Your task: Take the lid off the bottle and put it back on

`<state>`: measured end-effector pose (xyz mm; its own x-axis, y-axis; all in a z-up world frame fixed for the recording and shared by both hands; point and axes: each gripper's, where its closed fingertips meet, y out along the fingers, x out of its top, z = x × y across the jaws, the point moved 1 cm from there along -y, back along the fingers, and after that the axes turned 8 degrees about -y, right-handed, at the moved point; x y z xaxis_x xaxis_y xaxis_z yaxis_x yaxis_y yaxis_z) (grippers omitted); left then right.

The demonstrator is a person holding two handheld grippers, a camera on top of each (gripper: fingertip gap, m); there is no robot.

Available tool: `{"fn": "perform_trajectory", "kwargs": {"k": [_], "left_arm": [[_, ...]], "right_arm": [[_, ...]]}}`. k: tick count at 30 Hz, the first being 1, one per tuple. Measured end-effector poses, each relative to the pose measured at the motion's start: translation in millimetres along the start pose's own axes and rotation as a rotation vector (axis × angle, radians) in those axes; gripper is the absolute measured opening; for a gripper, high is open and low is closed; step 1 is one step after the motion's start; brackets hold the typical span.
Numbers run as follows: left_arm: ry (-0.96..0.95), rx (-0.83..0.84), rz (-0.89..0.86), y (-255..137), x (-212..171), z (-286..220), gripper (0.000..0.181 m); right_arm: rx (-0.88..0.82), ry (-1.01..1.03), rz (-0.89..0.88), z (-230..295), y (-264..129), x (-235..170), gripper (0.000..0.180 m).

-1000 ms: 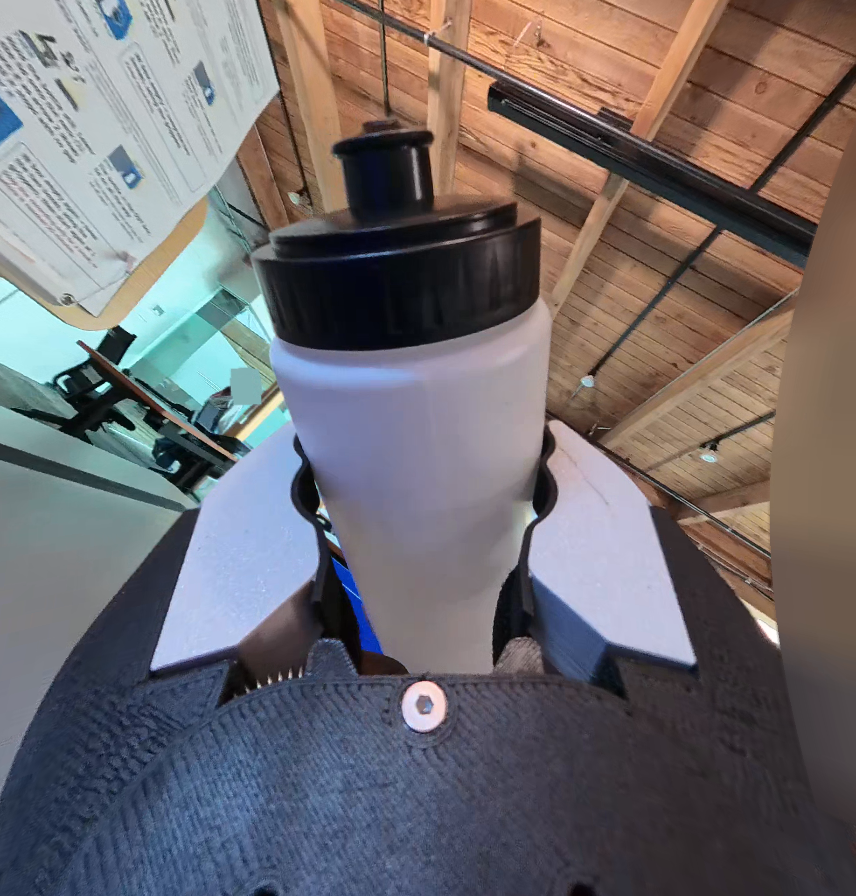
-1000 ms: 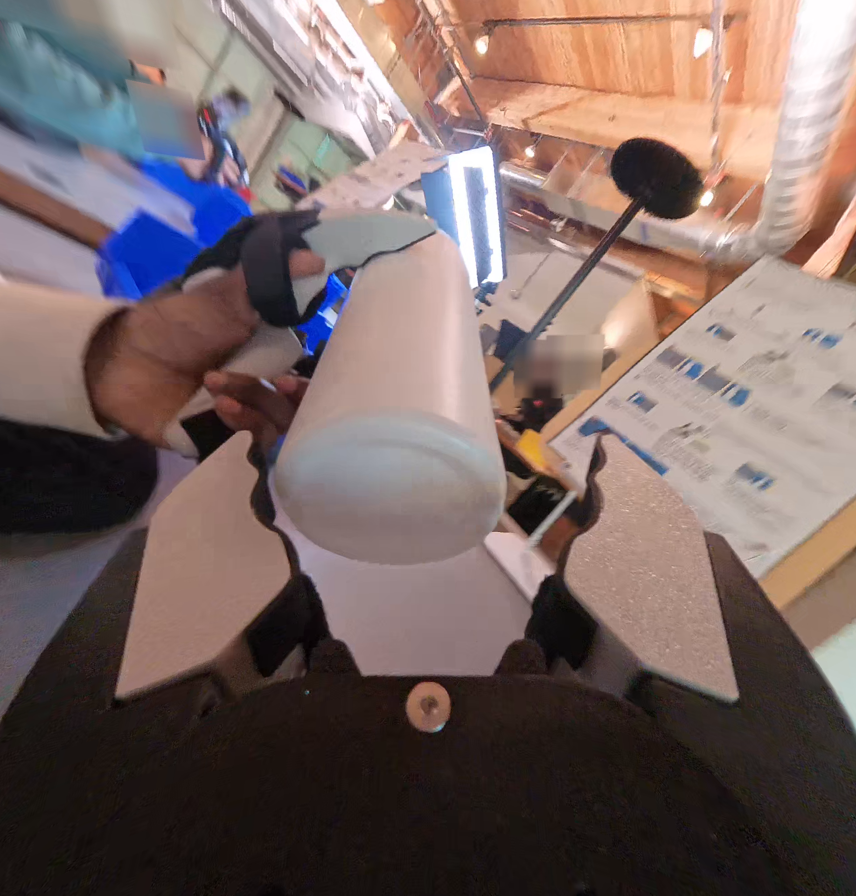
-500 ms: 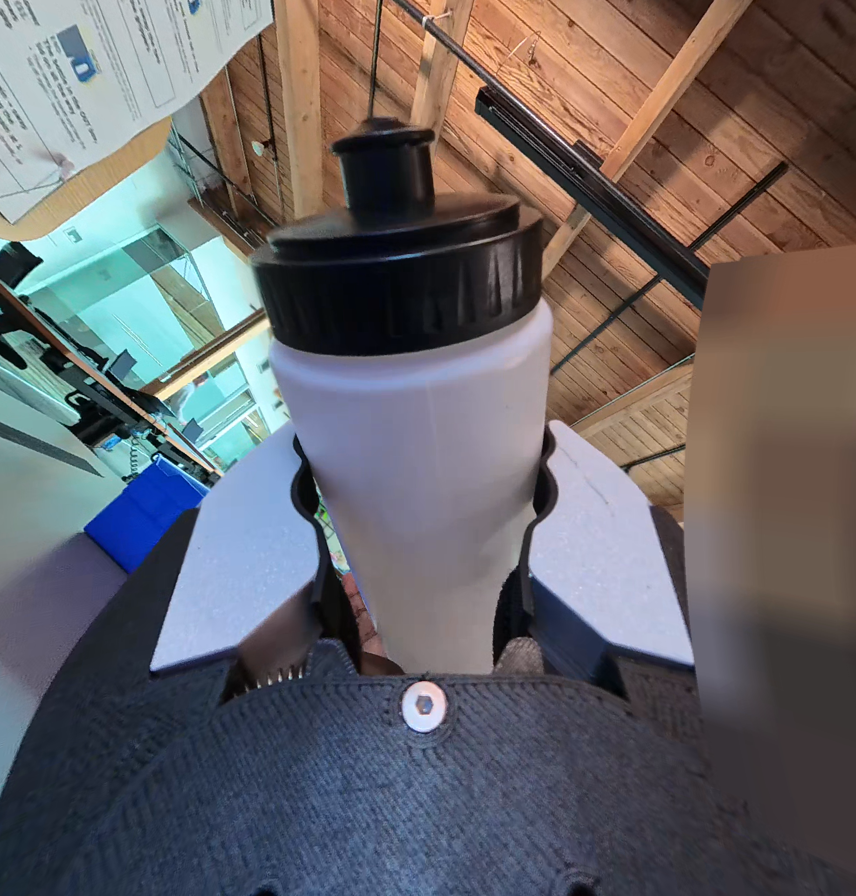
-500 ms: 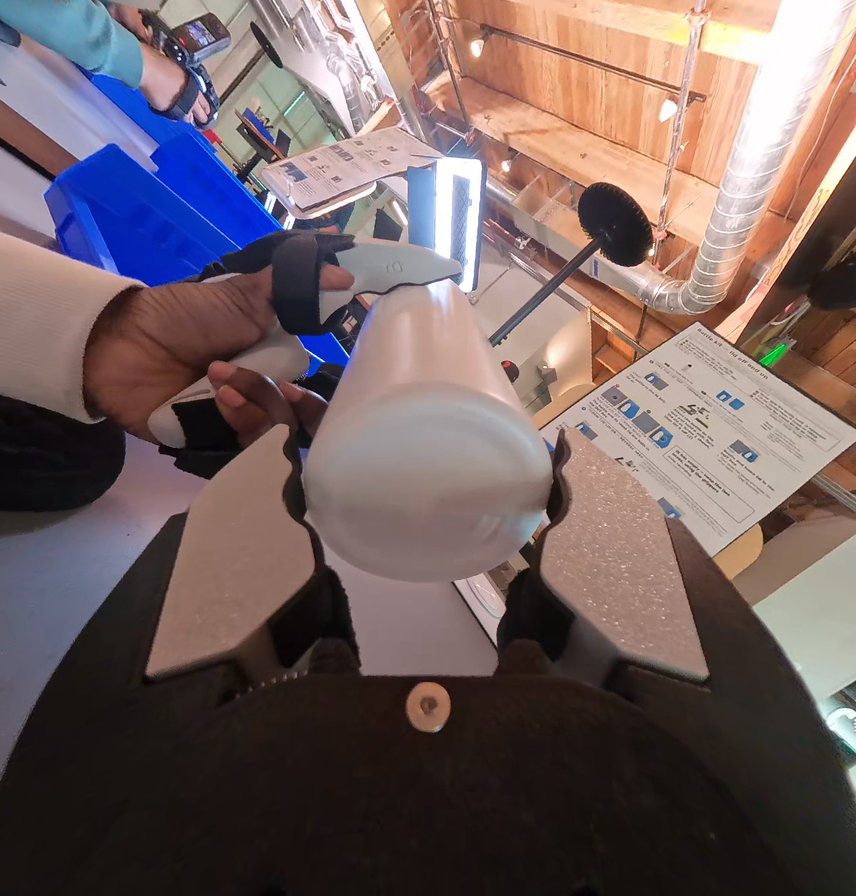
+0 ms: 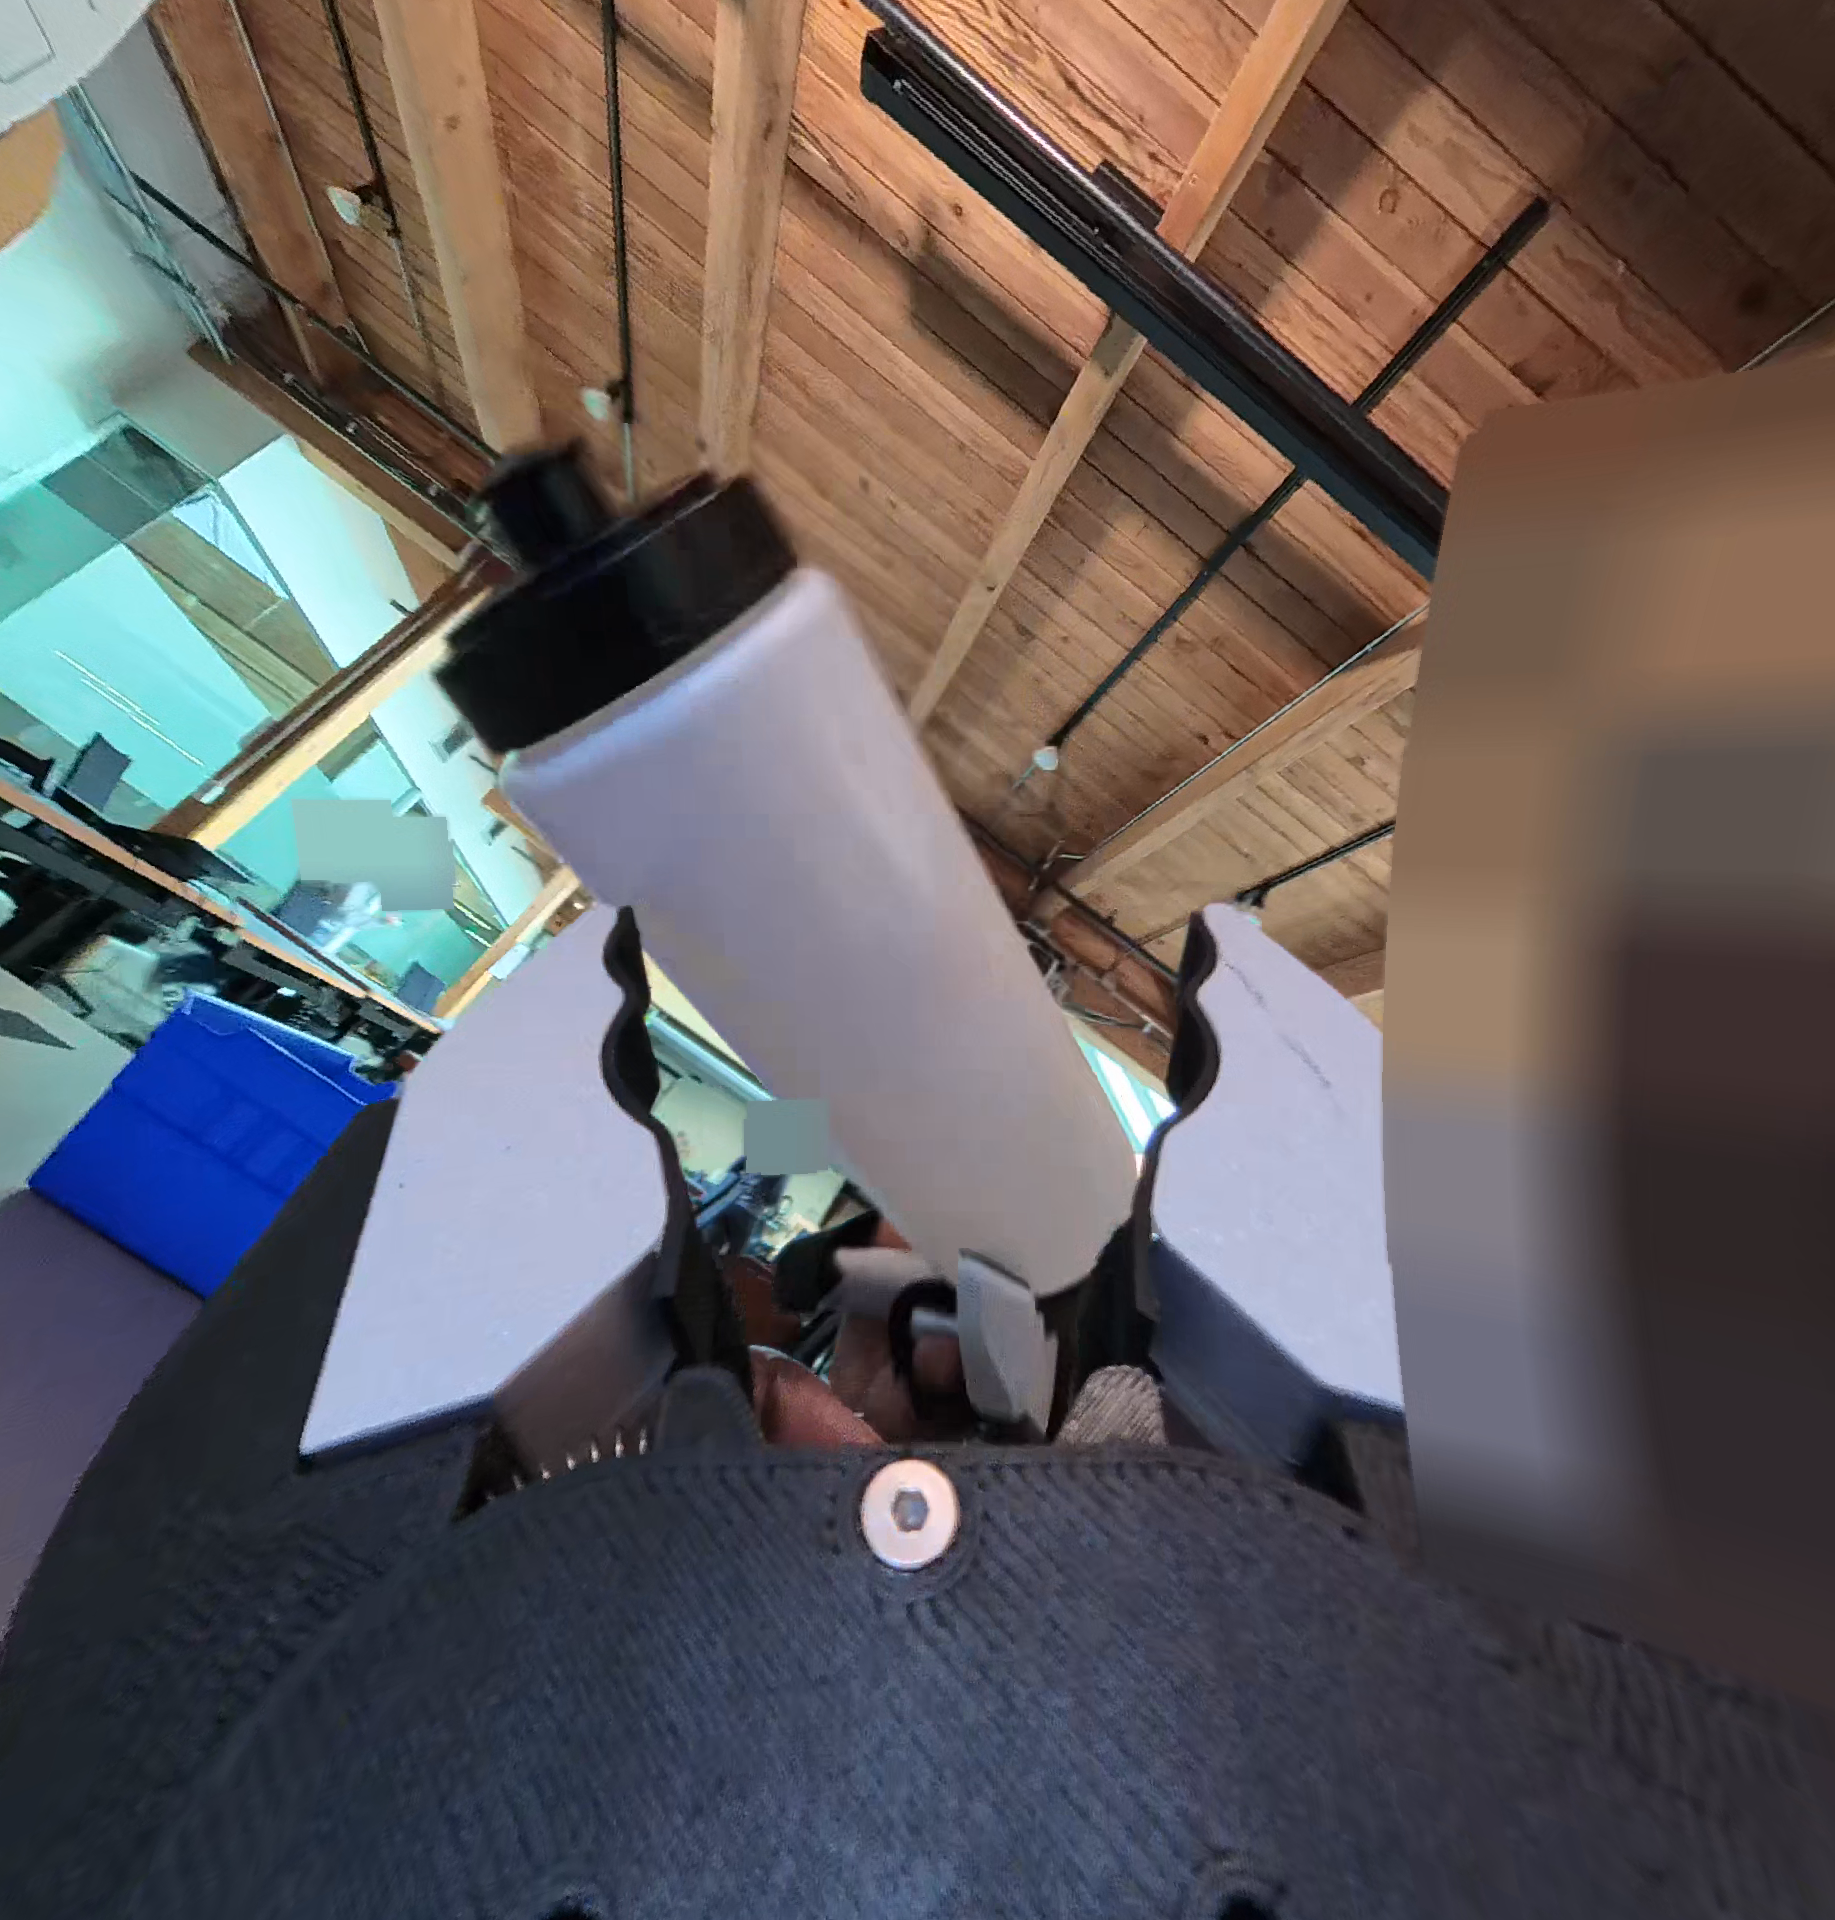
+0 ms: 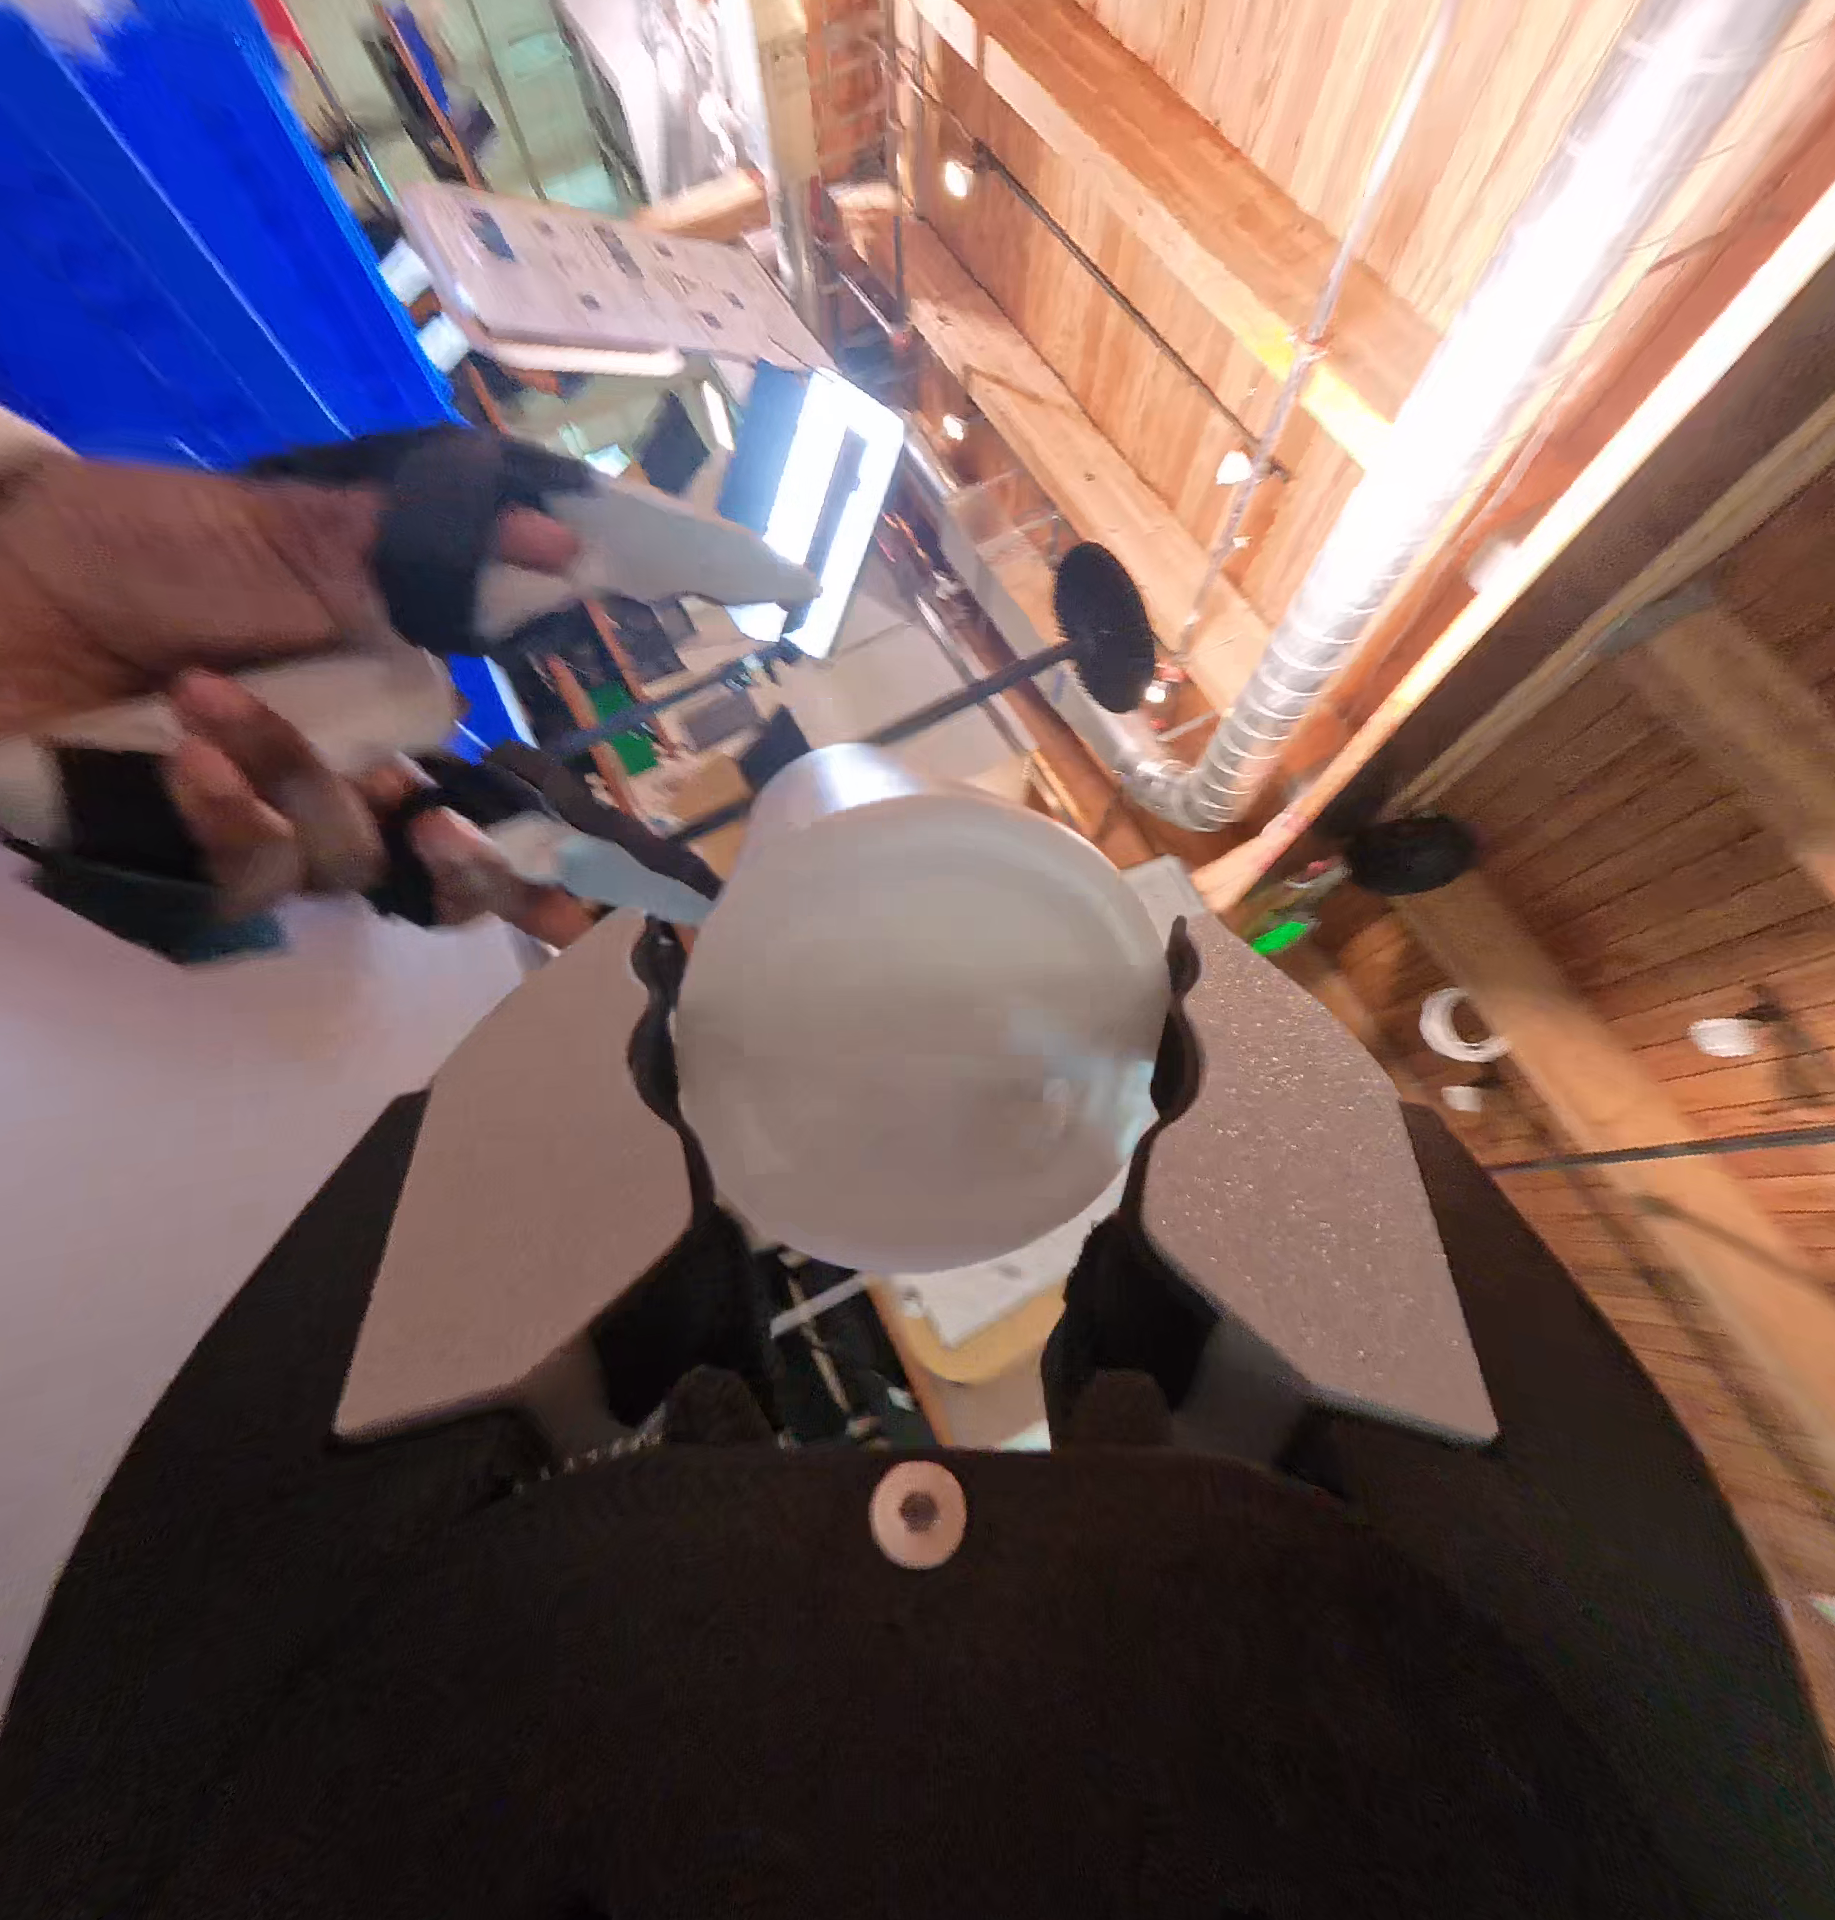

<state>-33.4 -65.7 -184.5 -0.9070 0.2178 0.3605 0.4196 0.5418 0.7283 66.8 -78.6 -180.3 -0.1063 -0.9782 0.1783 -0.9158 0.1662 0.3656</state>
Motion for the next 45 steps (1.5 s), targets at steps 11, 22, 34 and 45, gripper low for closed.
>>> {"fn": "perform_trajectory", "kwargs": {"k": [11, 22, 34, 45], "left_arm": [[0.118, 0.037, 0.06, 5.1, -12.7, -1.0, 0.095], [0.213, 0.081, 0.138, 9.7, -28.8, 4.2, 0.092], [0.547, 0.289, 0.42, -2.1, -76.4, 11.2, 0.087], [0.861, 0.498, 0.598, -52.7, -84.0, -13.1, 0.084]], "right_arm": [[-0.017, -0.061, 0.412, -86.4, -62.6, -146.4, 0.09], [-0.254, 0.644, 0.573, -82.0, -154.7, -260.8, 0.089], [-0.028, 0.819, 1.118, -16.4, -190.7, -293.6, 0.09], [0.246, 0.94, 1.448, 36.4, -222.3, -296.9, 0.087]]}}
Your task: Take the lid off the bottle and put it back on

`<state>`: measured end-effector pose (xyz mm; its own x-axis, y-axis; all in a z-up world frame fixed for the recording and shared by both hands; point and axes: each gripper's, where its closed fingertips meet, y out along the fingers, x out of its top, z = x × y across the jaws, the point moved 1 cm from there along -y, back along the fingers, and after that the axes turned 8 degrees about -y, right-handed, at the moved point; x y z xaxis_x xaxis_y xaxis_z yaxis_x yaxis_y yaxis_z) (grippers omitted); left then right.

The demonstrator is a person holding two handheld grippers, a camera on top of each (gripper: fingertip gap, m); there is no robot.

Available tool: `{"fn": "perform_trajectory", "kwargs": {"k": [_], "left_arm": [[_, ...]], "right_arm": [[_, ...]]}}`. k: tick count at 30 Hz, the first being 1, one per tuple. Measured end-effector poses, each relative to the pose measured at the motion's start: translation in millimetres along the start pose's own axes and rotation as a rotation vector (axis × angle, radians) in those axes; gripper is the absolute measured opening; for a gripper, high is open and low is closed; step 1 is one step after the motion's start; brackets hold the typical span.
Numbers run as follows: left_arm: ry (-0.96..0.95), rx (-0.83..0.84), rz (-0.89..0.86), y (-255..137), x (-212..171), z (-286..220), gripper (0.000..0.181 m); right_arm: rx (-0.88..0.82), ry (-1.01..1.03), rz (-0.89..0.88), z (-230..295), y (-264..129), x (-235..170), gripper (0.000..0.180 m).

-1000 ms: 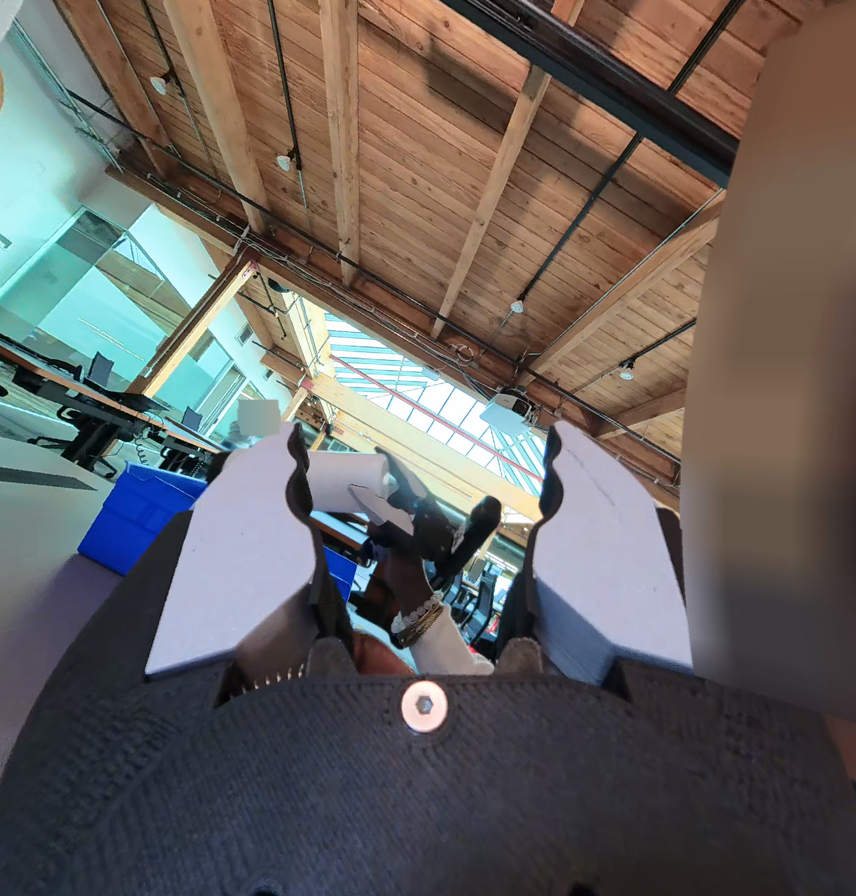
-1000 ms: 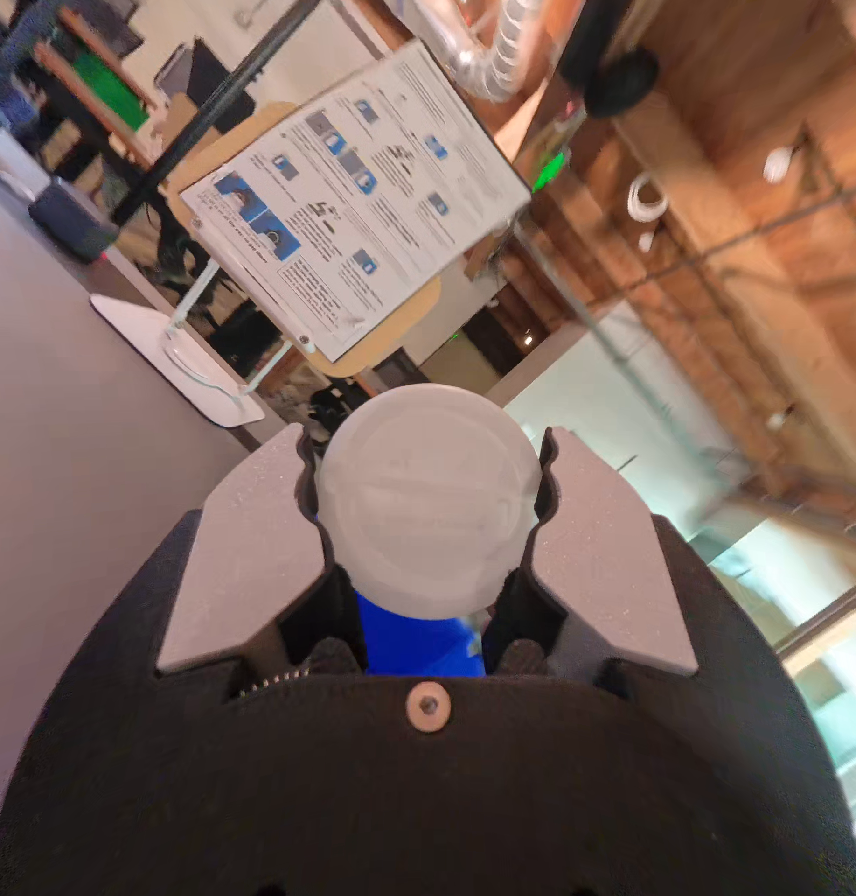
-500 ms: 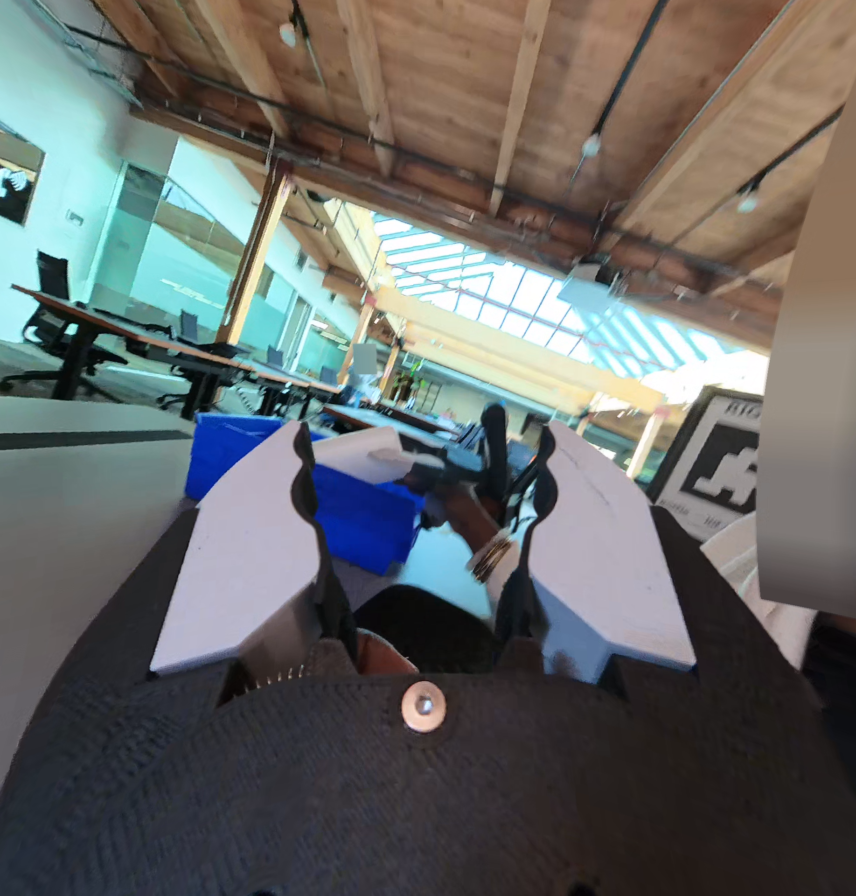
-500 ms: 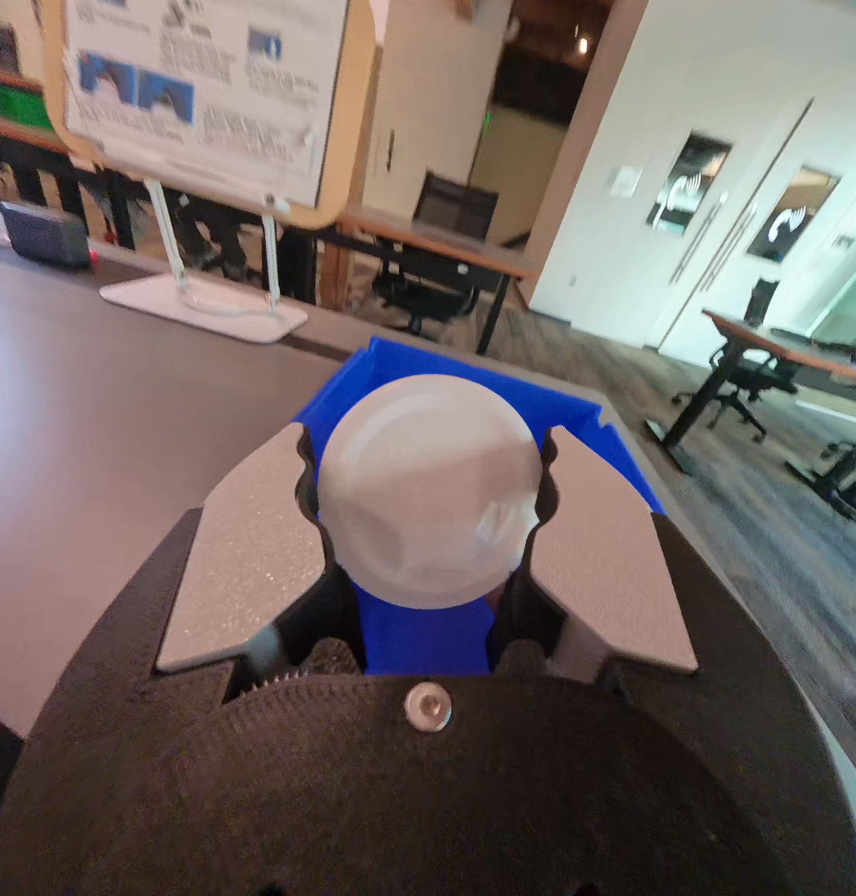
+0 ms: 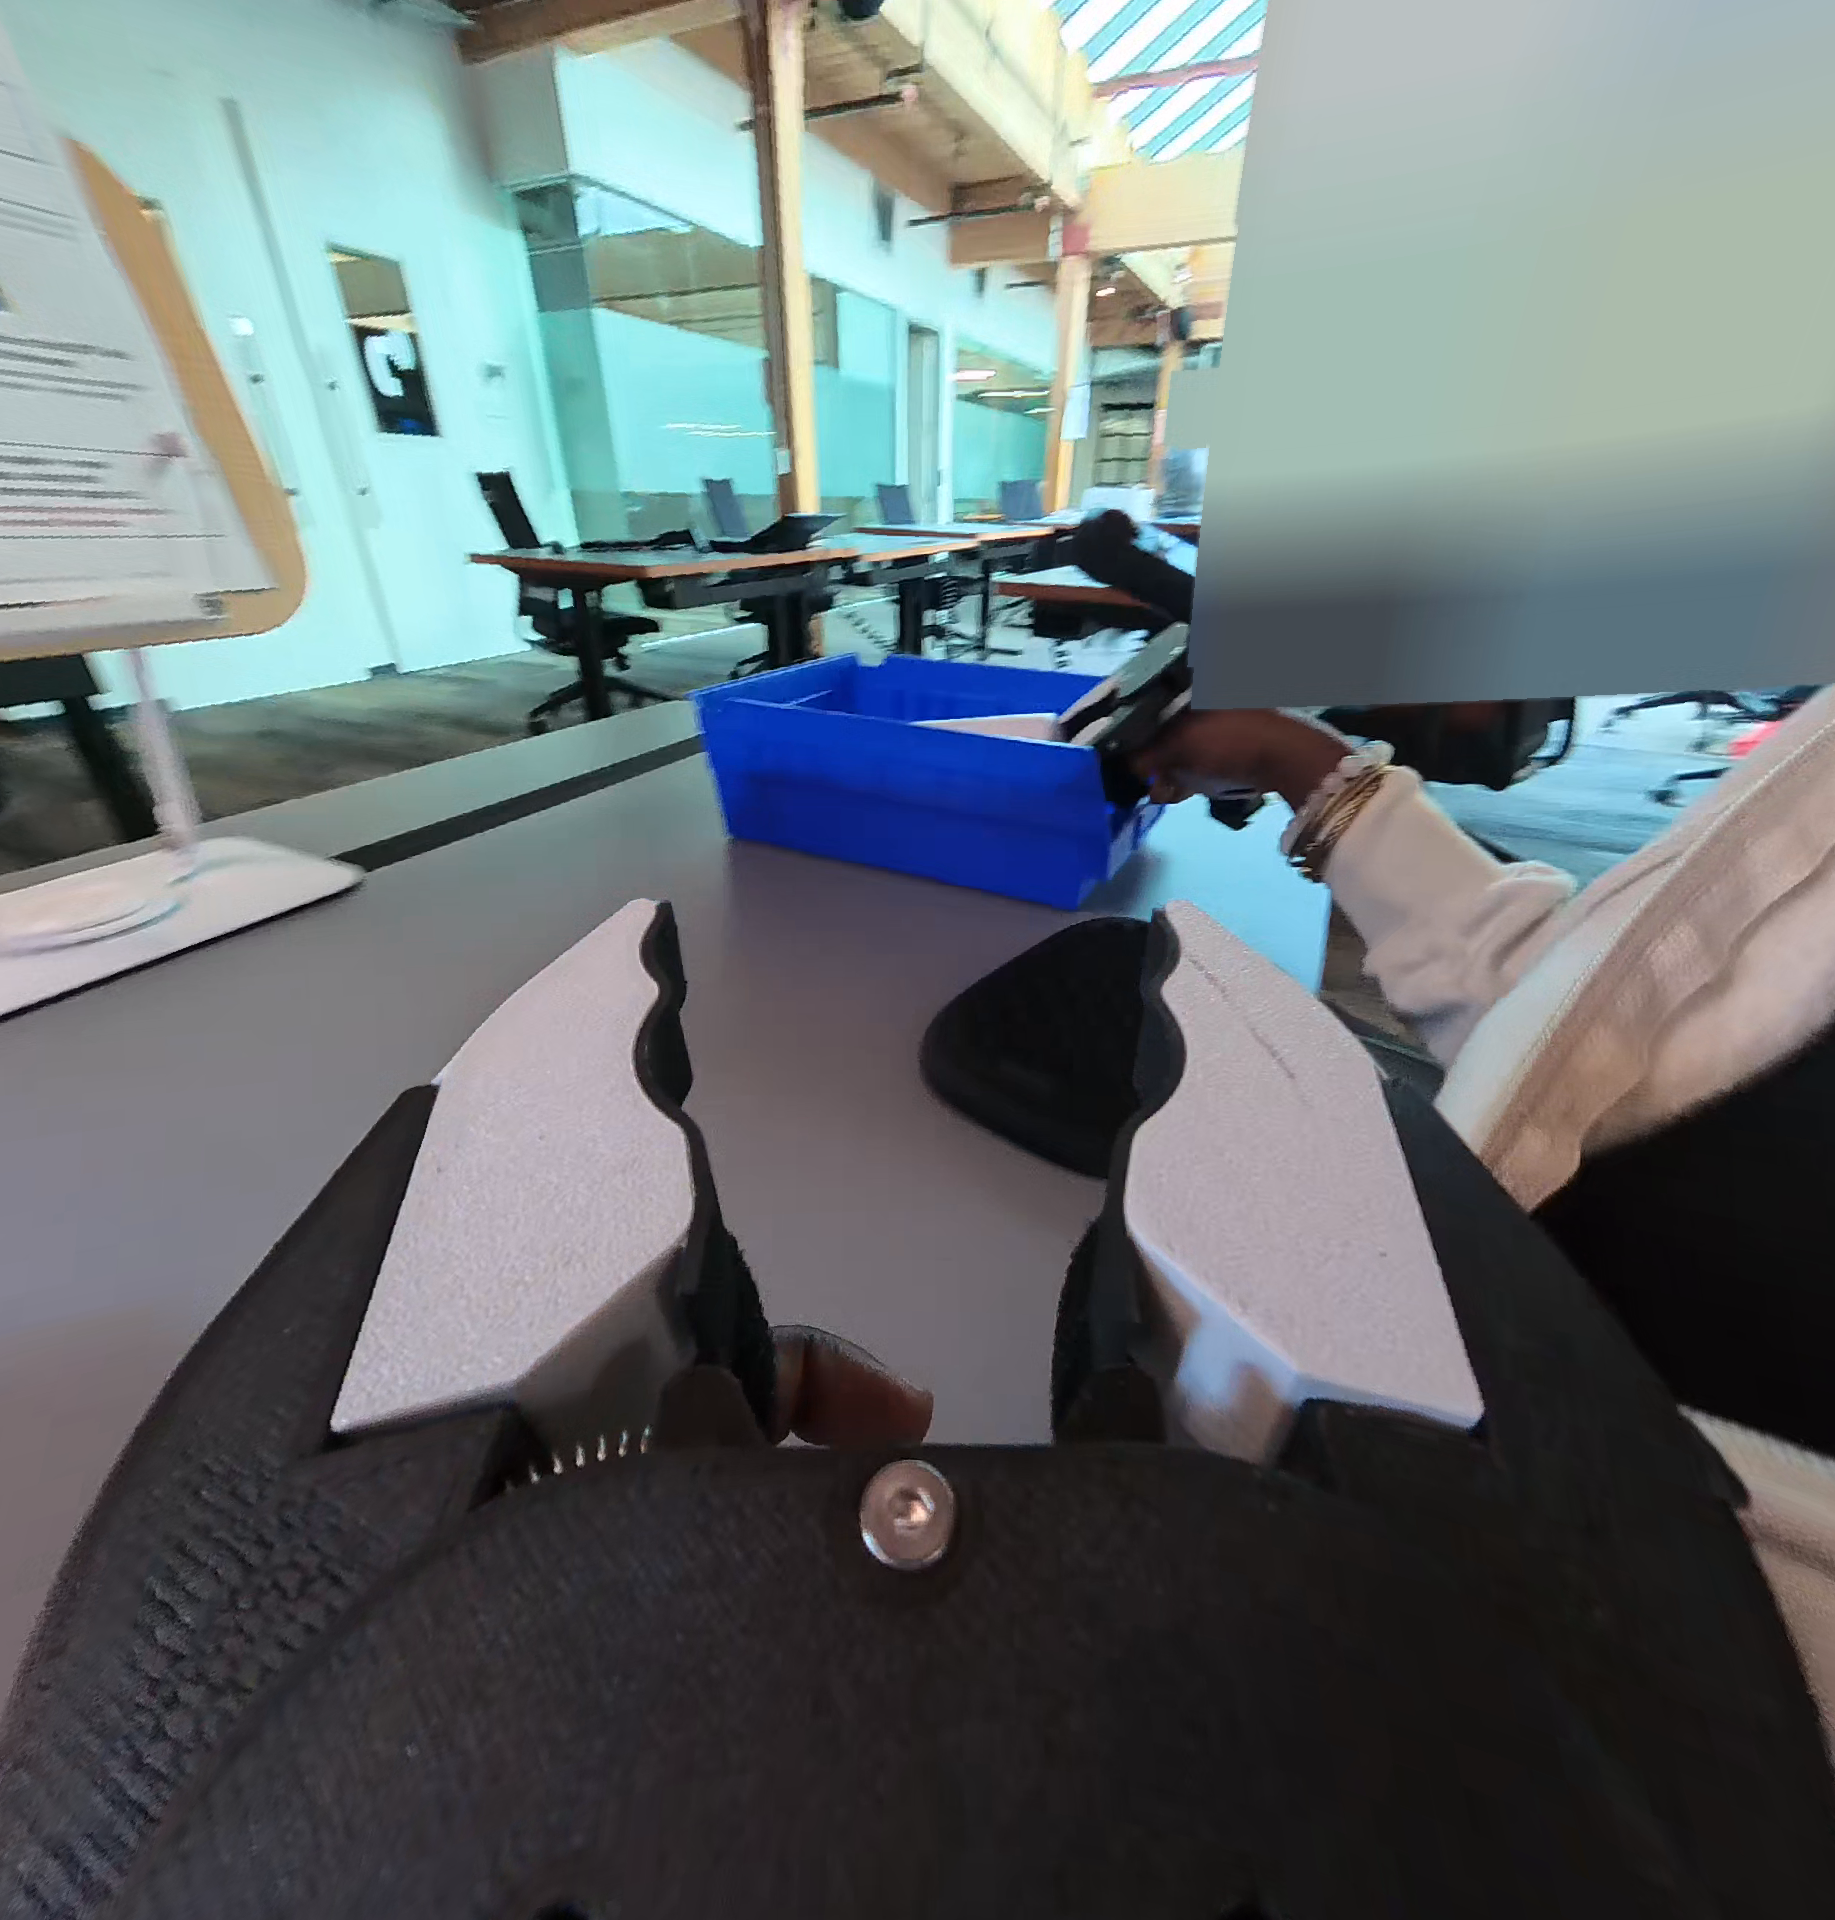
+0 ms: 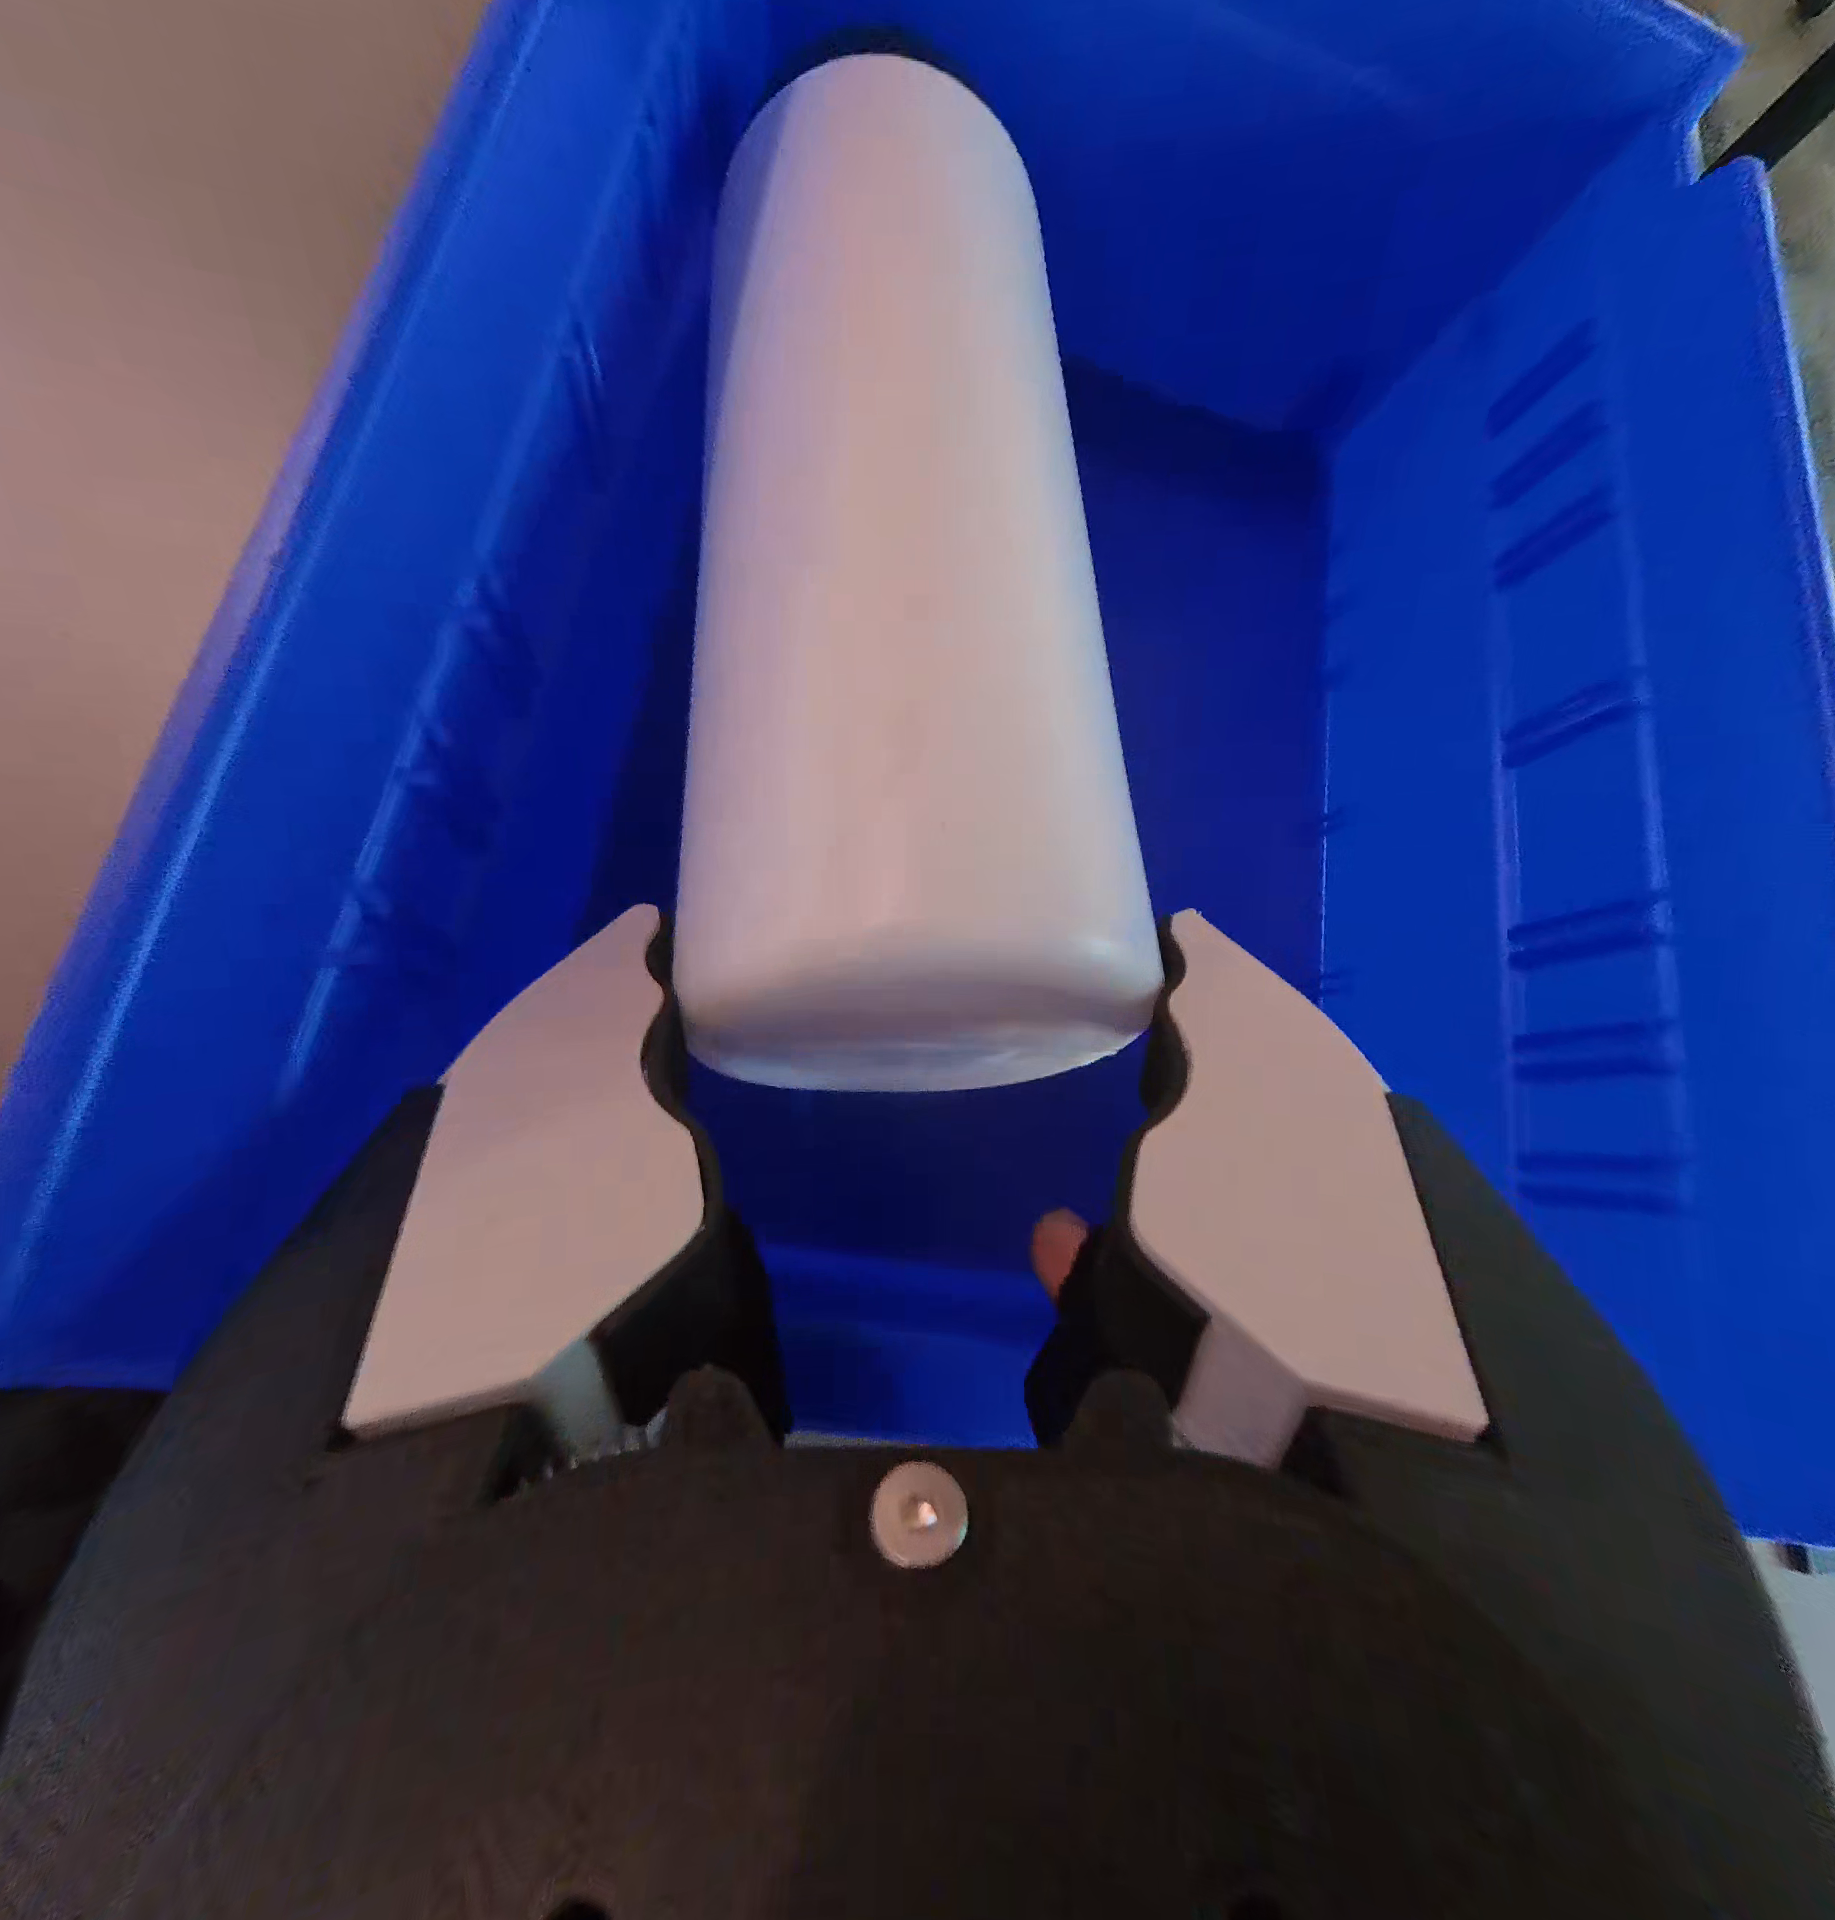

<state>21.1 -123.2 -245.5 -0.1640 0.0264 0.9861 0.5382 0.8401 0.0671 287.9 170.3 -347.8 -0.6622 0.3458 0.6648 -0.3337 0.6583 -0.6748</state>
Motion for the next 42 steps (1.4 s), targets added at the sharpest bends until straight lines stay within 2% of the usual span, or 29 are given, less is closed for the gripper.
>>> {"fn": "perform_trajectory", "kwargs": {"k": [5, 14, 16, 19, 23, 27, 29, 30, 33, 35, 37, 39, 42], "left_arm": [[0.006, 0.121, -0.021, -25.8, 10.0, 16.4, 0.08], [0.092, 0.205, 0.124, -71.0, 11.4, 31.3, 0.076], [0.11, 0.254, 0.166, -86.3, 11.0, 39.1, 0.076], [0.128, 0.322, 0.197, -105.0, 11.4, 50.1, 0.076], [0.117, 0.408, 0.151, -119.1, 20.6, 64.9, 0.077], [0.083, 0.431, 0.091, -117.4, 25.0, 70.5, 0.077], [0.094, 0.443, 0.097, -113.7, 22.4, 73.2, 0.077], [0.098, 0.45, 0.108, -111.9, 20.6, 74.5, 0.077], [0.103, 0.498, 0.136, -109.9, 15.7, 81.8, 0.077], [0.105, 0.565, 0.149, -111.7, 10.9, 92.9, 0.077], [0.116, 0.655, 0.18, -115.9, 1.2, 109.8, 0.077], [0.106, 0.714, 0.218, -117.5, -10.2, 123.0, 0.077], [0.065, 0.709, 0.229, -111.0, -20.9, 129.9, 0.077]], "right_arm": [[-0.017, -0.029, -0.053, -2.6, -3.6, 5.0, 0.087], [-0.046, -0.065, -0.362, -3.3, -49.6, 52.6, 0.108], [-0.056, -0.133, -0.514, 2.2, -70.0, 73.4, 0.115], [-0.082, -0.145, -0.789, 9.8, -113.9, 106.1, 0.115], [0.003, -0.146, -1.131, 32.5, -176.1, 134.8, 0.123], [0.072, -0.13, -1.291, 46.1, -211.6, 143.5, 0.124], [0.096, -0.138, -1.219, 48.8, -206.2, 139.2, 0.123], [0.114, -0.142, -1.129, 49.5, -196.1, 132.8, 0.121], [0.24, -0.153, -0.718, 59.9, -148.9, 93.7, 0.111], [0.226, -0.184, -0.483, 59.4, -119.9, 68.0, 0.107], [0.157, -0.196, -0.344, 54.6, -97.2, 55.3, 0.105], [0.183, -0.208, -0.248, 65.4, -80.8, 46.8, 0.103], [0.201, -0.226, -0.128, 78.2, -59.2, 36.0, 0.099]]}}
